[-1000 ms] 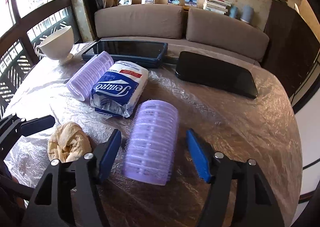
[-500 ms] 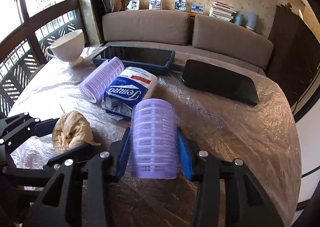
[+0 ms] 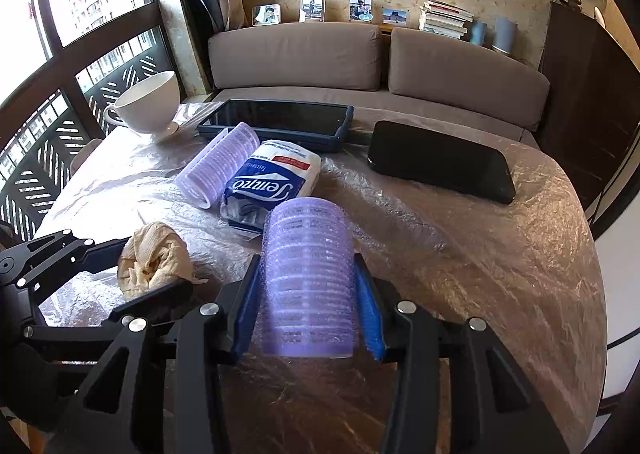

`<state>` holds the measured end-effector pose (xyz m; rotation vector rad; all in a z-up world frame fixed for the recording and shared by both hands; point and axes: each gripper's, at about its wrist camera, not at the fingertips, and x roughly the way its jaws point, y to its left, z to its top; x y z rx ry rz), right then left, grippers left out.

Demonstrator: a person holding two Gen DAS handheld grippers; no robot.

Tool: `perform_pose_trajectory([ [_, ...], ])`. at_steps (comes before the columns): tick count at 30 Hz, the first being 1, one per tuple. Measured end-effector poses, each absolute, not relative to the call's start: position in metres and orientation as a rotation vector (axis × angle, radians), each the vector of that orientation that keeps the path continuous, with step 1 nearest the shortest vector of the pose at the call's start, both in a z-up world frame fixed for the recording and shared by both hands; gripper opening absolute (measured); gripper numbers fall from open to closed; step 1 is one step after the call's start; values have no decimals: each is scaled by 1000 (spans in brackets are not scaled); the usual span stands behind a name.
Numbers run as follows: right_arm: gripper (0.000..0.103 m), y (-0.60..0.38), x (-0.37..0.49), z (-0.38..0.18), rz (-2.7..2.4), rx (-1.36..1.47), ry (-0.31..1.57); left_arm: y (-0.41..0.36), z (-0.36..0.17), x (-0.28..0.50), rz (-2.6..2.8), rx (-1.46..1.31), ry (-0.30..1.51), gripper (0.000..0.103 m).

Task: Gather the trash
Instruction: 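Lift and carry the cloth bundle and purple roller over the trash bin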

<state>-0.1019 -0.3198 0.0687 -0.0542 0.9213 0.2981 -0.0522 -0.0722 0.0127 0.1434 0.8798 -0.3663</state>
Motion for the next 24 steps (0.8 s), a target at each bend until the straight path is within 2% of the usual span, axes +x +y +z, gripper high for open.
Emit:
perform_pose_trajectory([
  [24, 43, -332, -140, 80, 320, -70, 939, -67, 20, -78, -353, 135, 888, 52],
])
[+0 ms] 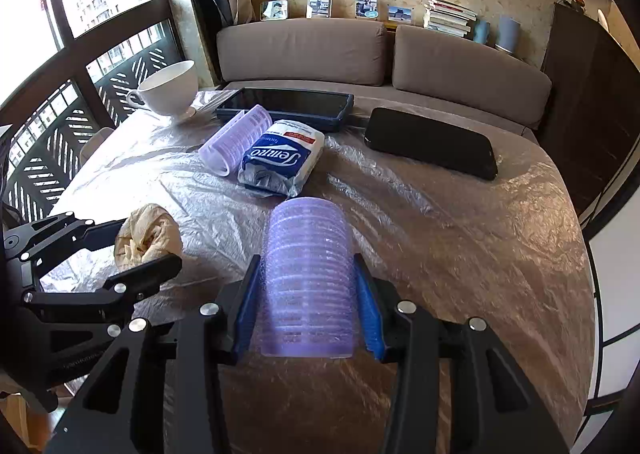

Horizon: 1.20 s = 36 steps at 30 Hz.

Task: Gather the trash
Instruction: 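Lift and carry the cloth bundle and purple roller over the trash bin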

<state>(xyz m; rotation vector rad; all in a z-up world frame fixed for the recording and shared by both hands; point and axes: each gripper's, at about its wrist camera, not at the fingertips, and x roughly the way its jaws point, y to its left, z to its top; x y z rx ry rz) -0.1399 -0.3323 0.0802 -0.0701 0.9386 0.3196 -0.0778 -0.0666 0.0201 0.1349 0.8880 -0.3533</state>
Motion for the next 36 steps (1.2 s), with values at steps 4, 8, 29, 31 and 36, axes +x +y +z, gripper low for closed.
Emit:
perform_pose_trajectory([
  [4, 43, -334, -148, 83, 326, -76, 938, -67, 22, -84, -352, 133, 887, 52],
  [8, 43, -334, -157, 83, 332, -84, 941, -66, 22, -86, -351, 131, 889, 52],
  [29, 43, -345, -215, 89, 367, -100, 975, -60, 22, -135, -342, 129, 929, 52],
  [31, 43, -345, -219, 90, 371, -105, 974, -59, 21, -138, -341, 126, 934, 52],
  [36, 43, -346, -230, 92, 387, -106, 980, -59, 21, -147, -342, 121, 946, 52],
])
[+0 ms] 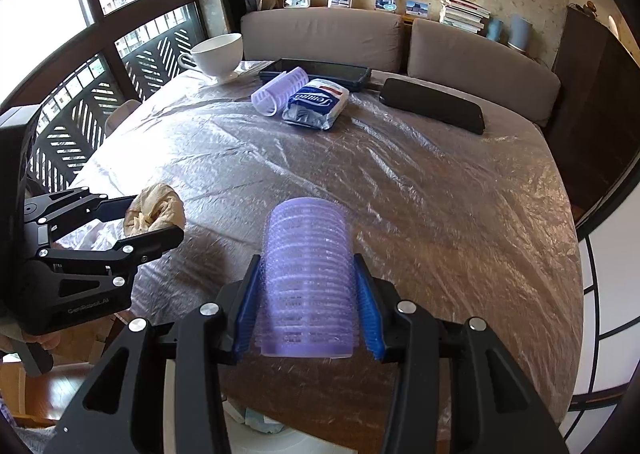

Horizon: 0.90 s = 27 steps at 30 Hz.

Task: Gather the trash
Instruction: 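Lift and carry the cloth bundle and purple roller over the trash bin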

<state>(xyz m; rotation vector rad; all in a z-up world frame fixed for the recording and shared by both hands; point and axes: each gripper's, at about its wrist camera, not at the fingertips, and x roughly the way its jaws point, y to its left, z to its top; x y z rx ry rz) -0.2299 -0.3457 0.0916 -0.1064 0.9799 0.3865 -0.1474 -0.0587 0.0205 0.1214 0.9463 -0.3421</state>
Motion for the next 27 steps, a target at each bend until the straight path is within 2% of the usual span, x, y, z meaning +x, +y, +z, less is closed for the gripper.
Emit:
perform_pose_trajectory([
  [27, 43, -356, -291, 91, 478, -71, 1042, -63, 25, -205, -397, 105, 980, 52],
])
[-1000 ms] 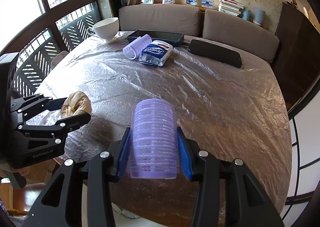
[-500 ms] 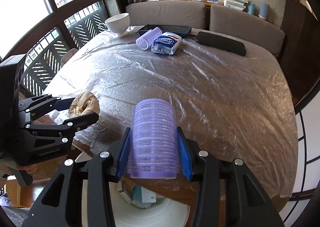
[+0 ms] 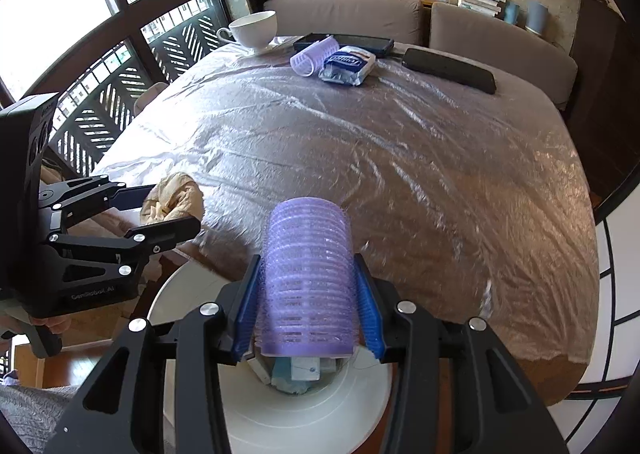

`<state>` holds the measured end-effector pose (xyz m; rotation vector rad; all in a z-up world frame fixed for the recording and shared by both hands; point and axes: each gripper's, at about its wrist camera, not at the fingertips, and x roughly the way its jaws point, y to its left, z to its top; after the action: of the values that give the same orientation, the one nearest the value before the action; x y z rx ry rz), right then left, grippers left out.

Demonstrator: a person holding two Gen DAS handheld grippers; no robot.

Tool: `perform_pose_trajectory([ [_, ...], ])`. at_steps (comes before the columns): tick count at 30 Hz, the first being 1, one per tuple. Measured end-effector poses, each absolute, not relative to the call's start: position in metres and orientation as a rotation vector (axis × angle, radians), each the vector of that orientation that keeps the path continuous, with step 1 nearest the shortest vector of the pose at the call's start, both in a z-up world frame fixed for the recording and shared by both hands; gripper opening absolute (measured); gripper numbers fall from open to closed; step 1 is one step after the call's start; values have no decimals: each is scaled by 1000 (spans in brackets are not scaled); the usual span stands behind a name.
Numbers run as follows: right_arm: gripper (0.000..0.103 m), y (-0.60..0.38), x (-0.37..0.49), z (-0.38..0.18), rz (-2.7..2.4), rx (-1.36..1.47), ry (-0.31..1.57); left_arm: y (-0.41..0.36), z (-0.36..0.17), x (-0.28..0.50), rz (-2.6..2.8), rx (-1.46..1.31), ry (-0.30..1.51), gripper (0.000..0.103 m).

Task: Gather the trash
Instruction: 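Lift and carry the cloth bundle and purple roller over the trash bin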

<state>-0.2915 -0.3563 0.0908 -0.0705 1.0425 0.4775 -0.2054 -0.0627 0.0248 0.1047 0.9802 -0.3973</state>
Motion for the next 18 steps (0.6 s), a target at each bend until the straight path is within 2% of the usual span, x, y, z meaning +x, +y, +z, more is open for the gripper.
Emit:
perform_pose_trajectory([
  [18, 43, -355, -323, 78, 547, -123, 1101, -69, 15, -236, -458, 135, 1028, 52],
])
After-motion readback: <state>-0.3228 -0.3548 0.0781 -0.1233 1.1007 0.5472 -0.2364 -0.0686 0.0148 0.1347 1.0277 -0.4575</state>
